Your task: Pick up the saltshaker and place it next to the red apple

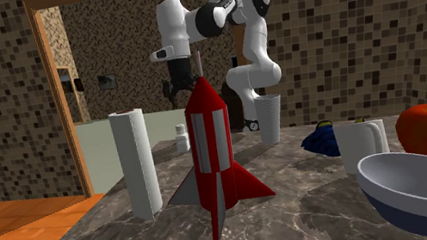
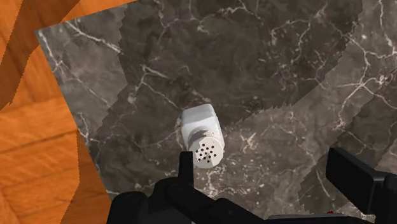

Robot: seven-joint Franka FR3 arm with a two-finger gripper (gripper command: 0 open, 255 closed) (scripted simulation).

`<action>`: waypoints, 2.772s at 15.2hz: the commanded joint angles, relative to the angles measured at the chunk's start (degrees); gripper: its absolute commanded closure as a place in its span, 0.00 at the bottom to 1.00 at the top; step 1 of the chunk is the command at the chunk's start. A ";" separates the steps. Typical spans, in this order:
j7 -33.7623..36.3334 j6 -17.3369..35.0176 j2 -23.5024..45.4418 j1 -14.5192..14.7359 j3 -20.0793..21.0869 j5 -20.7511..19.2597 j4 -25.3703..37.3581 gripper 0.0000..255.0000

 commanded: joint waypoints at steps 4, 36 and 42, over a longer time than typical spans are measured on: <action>-3.86 7.07 6.58 -0.33 -3.43 -0.30 -0.13 0.00; -3.66 4.06 5.24 -0.36 -2.98 -0.30 1.56 1.00; -3.45 -1.07 3.33 -0.36 -2.27 -0.21 4.80 1.00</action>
